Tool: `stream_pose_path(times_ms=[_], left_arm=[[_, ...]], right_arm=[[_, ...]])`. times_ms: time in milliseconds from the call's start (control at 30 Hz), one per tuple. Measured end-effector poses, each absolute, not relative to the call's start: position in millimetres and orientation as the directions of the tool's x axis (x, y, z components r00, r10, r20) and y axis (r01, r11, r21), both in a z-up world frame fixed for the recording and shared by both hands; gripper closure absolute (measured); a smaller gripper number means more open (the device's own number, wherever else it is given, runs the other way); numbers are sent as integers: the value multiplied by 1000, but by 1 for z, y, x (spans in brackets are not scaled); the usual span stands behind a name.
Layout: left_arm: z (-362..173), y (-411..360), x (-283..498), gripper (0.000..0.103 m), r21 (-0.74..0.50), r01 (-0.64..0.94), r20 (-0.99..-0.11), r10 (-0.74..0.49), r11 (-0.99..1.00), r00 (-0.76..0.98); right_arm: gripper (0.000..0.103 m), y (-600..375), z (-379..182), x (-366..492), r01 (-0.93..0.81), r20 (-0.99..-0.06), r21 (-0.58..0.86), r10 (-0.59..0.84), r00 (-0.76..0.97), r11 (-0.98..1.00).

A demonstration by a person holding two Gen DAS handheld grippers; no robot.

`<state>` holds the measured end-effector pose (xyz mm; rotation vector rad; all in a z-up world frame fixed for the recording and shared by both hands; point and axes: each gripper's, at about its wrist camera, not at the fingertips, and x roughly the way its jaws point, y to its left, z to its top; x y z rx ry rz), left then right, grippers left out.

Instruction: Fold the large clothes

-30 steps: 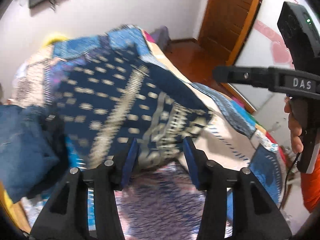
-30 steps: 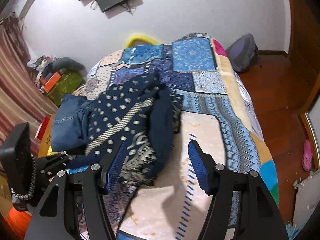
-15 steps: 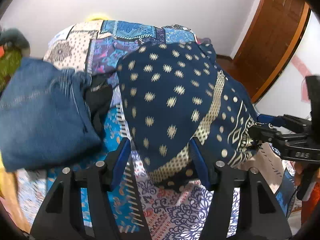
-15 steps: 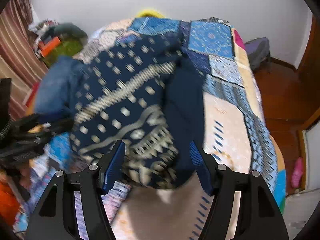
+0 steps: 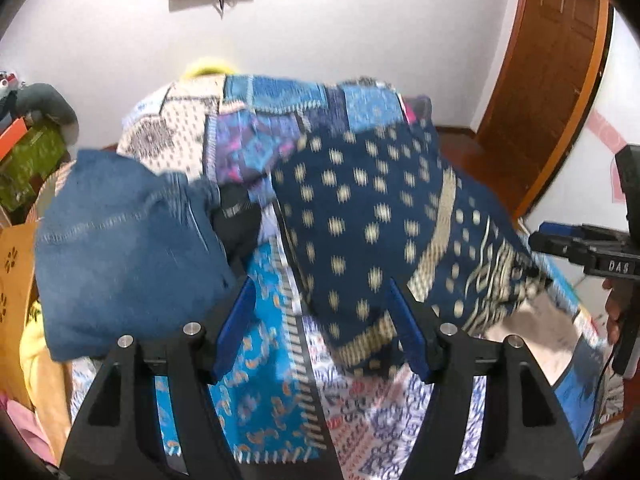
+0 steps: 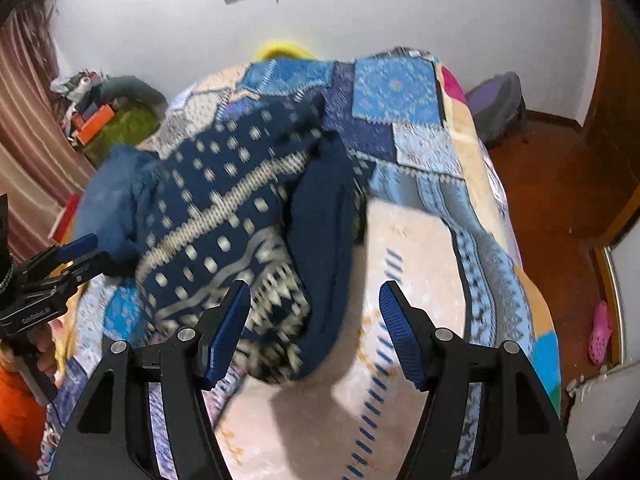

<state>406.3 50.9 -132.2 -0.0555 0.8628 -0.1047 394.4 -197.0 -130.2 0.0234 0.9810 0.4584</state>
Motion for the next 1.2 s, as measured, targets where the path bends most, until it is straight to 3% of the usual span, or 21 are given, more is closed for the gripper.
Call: stream_pose_path(times_ms=[200,333,567,900,1200], left_arm=[[-128,60,436,37,-173,38,-744,-156,984,650],[-138,62,454,37,-258,24,-769,-220,966,601],[-167,52,474,36,-303,53,-792,-283,951,540],[-203,74,506,15,-539,-7,-752,-477,842,455],[-221,73,521,10,-610,-29,-731,-548,792,407]], right_arm=[[40,-164,-123,416,-385,-774,257,427,467,886],[40,-148,-136,431,-418,-777,279,459,431,864],[40,-162,-170,453,-349,-819,323,445,362,880],[40,-175,-176,462,-374,-804,400,517,296,837],[40,-190,-171,465,-337,-805,407,508,307,849]])
